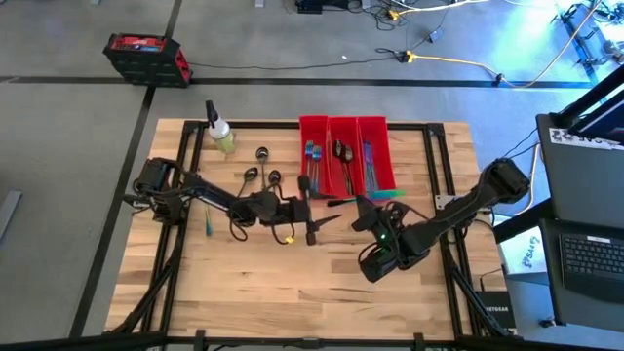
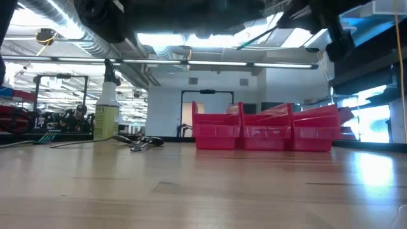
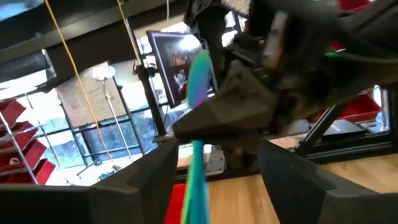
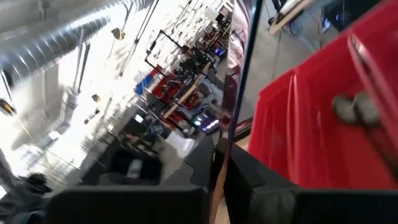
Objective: Sort silverware
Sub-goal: Put the blue knife into the right red silverware bin
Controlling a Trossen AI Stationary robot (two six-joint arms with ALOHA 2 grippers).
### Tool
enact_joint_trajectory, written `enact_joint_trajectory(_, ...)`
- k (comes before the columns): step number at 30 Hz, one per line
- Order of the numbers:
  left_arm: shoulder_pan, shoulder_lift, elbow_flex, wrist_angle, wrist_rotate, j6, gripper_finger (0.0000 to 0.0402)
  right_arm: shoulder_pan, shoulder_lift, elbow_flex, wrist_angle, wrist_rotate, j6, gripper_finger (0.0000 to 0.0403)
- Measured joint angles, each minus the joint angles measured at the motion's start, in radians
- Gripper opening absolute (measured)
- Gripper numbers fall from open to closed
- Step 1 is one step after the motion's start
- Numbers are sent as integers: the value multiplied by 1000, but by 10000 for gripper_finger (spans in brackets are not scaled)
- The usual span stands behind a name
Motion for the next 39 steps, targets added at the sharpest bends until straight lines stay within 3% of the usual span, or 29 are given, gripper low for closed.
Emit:
enact_joint_trajectory(4,-27,-34,0,-25,0,28,215,-6,-99,0,-143,-6,-85,0)
enact_joint_trajectory(7,-52,-60,-8,-101,30,7,211,-37,-186,0,-226,-73,-231,0)
enact_joint_trajectory(11,-13,-125,-8,-269,415,-220,205,-127,-290,0,-261,-225,-439,0)
enact_joint_trajectory(13,15,-149,-8,-339,546,-275,203,-183,-338,0,-251,-311,-554,0)
enact_joint_trajectory(15,33,-173,-8,-420,617,-270,202,-250,-377,0,-240,-413,-653,0)
enact_joint_trajectory(20,55,-250,-9,-621,681,-200,202,-473,-445,0,-187,-703,-902,0)
enact_joint_trajectory(23,58,-312,-16,-673,783,-216,202,-619,-450,0,-118,-868,-1016,0)
enact_joint_trajectory(26,46,-409,-66,-666,794,-206,202,-774,-442,9,-59,-1053,-1109,0)
enact_joint_trajectory(29,45,-498,-156,-670,724,-180,202,-909,-410,38,-98,-1208,-1179,0)
enact_joint_trajectory(39,41,-706,-424,-666,620,-267,202,-1212,-187,246,-281,-1583,-1400,0)
